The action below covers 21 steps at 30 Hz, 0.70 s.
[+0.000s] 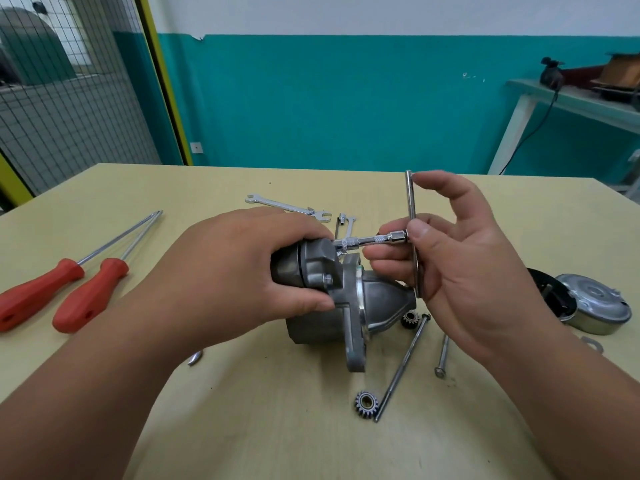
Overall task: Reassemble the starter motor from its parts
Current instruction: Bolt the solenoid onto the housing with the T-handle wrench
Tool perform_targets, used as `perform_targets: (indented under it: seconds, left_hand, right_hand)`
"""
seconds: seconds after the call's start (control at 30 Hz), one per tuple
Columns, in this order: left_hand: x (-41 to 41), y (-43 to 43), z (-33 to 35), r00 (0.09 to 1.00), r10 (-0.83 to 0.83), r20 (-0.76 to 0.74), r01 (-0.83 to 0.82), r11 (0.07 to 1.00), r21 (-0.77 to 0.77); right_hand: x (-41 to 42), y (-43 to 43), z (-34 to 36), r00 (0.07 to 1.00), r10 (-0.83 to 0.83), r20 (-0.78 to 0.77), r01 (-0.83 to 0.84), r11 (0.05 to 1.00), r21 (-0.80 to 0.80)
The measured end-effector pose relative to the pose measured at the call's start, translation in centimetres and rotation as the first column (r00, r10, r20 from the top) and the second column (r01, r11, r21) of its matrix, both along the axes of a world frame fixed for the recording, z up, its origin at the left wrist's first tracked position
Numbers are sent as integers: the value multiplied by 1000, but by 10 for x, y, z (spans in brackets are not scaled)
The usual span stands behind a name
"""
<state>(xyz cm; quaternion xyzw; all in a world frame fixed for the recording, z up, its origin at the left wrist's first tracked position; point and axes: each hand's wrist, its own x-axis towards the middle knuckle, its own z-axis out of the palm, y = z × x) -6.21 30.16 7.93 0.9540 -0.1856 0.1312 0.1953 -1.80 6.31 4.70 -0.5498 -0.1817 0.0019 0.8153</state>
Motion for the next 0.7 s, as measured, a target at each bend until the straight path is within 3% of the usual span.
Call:
perform_targets:
  seconds: [0.13, 0.3, 0.53, 0.63, 0.7]
  left_hand:
    - [1, 1, -1, 1000, -2, -14, 2, 1000, -15]
    - [4, 5, -1, 1000, -12, -27, 11, 999, -35]
    - [5, 9, -1, 999, -40, -17, 40, 999, -37]
    - [5, 9, -2, 999, -43, -15, 42, 998, -45]
    - [6, 10, -2, 999, -48, -13, 48, 998, -42]
  right_hand:
    - [-2, 1, 0, 998, -30, 53, 32, 999, -41]
    - [4, -9, 3, 995, 71, -69, -73, 997, -27]
    - [3, -14, 4, 993, 35, 113, -13, 982, -187]
    - [-1, -16, 7, 975, -39, 221, 109, 942, -318]
    - [-2, -19, 10, 937, -86, 339, 238, 866, -441]
